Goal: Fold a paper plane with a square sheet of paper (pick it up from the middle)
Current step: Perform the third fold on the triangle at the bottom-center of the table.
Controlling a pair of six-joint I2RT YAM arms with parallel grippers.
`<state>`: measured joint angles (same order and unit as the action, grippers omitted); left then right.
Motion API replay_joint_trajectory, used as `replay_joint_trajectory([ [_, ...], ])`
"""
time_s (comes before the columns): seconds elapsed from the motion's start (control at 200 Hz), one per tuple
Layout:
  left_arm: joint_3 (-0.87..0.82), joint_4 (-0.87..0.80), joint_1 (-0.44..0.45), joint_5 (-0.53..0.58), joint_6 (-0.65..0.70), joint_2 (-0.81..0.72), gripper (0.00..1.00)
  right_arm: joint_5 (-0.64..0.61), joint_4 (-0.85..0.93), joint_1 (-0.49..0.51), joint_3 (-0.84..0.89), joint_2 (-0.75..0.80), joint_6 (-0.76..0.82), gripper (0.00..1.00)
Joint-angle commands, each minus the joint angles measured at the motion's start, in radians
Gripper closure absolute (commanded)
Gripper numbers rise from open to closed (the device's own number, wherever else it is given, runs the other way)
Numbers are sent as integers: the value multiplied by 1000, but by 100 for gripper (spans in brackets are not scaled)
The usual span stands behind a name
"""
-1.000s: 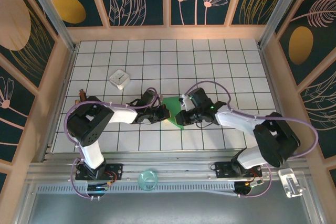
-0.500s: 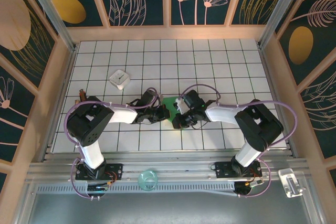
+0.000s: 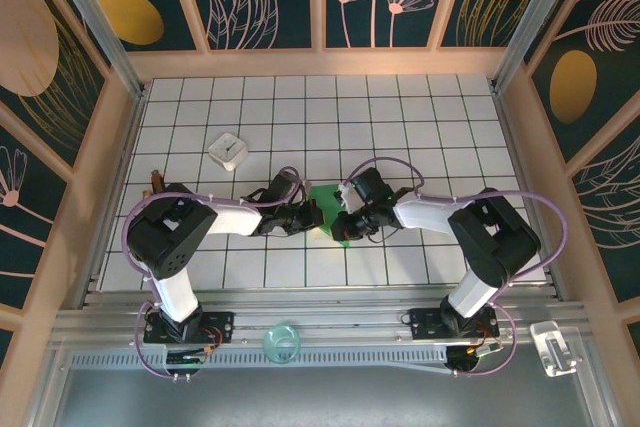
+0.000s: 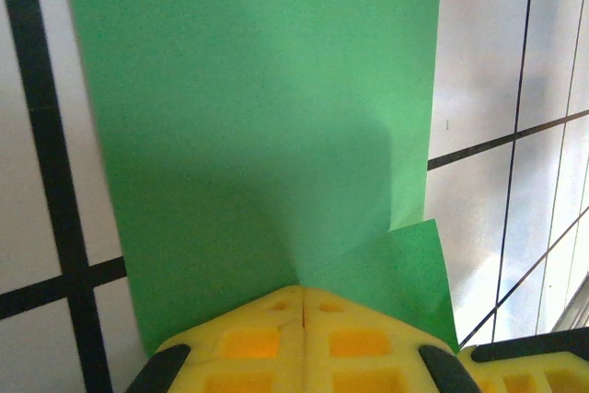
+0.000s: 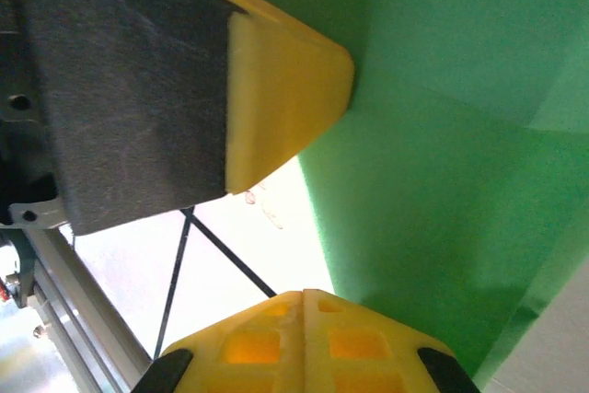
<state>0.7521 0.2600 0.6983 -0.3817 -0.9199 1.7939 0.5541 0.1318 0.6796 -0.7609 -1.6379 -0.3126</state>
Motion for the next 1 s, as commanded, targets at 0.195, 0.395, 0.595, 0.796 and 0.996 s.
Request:
replay_joint_trajectory([
  [0.195,-25,-169,-8,52,36,42,100,-59,28,-13,60,-27,-14,97],
  [0.395,-21,-176,-8,56,42,42,100,-91,45,-17,94,-30,-34,98],
  [0.595,-25,-180,-7,61,46,42,100,-97,53,-15,155,22,-78,99],
  [0.796,-25,-183,-7,65,49,45,100,-110,65,-3,221,66,-133,100],
  [0.996,-28,-186,-7,68,53,44,100,-143,92,10,272,121,-184,100],
])
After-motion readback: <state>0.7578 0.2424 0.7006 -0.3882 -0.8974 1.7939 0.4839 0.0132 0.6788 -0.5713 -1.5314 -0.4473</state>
